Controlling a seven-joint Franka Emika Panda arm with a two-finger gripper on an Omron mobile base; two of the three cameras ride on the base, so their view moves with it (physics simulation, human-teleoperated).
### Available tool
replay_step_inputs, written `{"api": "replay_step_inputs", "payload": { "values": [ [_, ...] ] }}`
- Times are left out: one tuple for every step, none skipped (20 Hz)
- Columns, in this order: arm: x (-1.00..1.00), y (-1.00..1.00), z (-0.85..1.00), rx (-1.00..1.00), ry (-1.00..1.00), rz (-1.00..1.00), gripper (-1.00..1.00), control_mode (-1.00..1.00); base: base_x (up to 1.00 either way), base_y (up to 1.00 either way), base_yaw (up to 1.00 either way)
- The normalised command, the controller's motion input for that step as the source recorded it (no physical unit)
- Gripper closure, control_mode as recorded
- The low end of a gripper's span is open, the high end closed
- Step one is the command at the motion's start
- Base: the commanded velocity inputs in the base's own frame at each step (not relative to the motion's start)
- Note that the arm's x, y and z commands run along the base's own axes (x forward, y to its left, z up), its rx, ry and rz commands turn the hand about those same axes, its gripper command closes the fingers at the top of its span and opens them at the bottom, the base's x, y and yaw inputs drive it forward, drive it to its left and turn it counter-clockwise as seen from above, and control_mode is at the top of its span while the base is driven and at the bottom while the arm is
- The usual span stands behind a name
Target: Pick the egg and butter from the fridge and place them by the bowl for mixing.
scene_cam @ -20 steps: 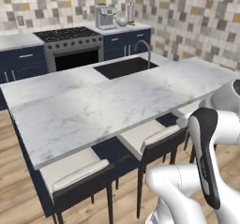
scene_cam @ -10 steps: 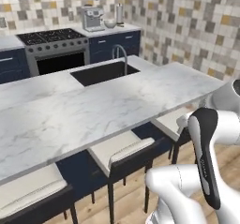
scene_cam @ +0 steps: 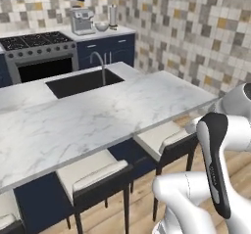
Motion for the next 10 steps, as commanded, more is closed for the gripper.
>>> {"api": "replay_step_inputs", "payload": {
  "values": [
    [0.0, 0.0, 0.0, 0.0, 0.0, 0.0, 1.0, 1.0, 0.31, -0.7, 0.0],
    [0.0, 0.0, 0.0, 0.0, 0.0, 0.0, 1.0, 1.0, 0.32, -0.7, 0.0],
    [0.0, 0.0, 0.0, 0.0, 0.0, 0.0, 1.0, 1.0, 0.33, -0.68, 0.0],
    [0.0, 0.0, 0.0, 0.0, 0.0, 0.0, 1.0, 1.0, 0.34, -0.68, 0.0],
    [0.0, 0.0, 0.0, 0.0, 0.0, 0.0, 1.0, 1.0, 0.35, -0.68, 0.0],
    [0.0, 0.0, 0.0, 0.0, 0.0, 0.0, 1.0, 1.0, 0.35, -0.68, 0.0],
    [0.0, 0.0, 0.0, 0.0, 0.0, 0.0, 1.0, 1.0, 0.35, -0.68, 0.0],
    [0.0, 0.0, 0.0, 0.0, 0.0, 0.0, 1.0, 1.0, 0.35, -0.68, 0.0],
    [0.0, 0.0, 0.0, 0.0, 0.0, 0.0, 1.0, 1.0, 0.35, -0.68, 0.0],
    [0.0, 0.0, 0.0, 0.0, 0.0, 0.0, 1.0, 1.0, 0.36, -0.68, 0.0]
  ]
}}
